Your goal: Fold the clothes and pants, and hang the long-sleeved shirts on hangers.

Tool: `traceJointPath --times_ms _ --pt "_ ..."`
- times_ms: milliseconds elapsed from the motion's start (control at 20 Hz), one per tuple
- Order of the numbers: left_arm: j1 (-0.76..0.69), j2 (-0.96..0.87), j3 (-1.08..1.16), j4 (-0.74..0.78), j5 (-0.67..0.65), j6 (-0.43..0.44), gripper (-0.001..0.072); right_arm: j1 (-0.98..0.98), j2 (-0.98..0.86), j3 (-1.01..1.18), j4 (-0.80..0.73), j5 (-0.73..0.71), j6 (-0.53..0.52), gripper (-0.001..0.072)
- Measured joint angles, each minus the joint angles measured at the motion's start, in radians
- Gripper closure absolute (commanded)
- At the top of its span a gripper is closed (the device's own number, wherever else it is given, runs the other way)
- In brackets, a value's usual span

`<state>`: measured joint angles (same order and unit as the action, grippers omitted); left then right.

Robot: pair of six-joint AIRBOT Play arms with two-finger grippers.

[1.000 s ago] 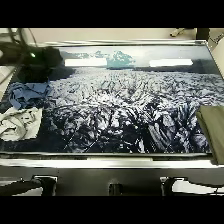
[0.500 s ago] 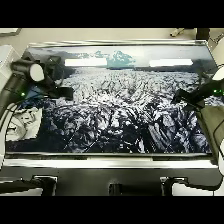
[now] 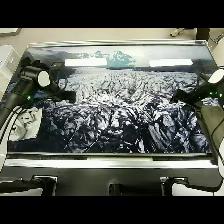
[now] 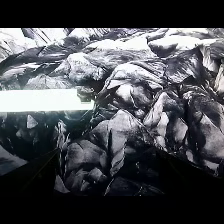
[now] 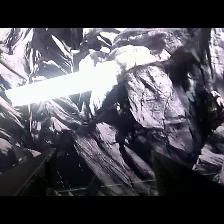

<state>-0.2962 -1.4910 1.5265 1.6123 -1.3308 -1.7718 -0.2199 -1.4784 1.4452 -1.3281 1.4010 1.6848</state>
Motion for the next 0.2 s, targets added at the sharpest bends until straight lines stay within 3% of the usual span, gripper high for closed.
traceJointPath --times_ms 200 --pt "0.000 0.000 -0.002 0.000 0.003 -0.001 -0.0009 0.000 0.000 -0.001 0.000 -0.004 0.000 0.0003"
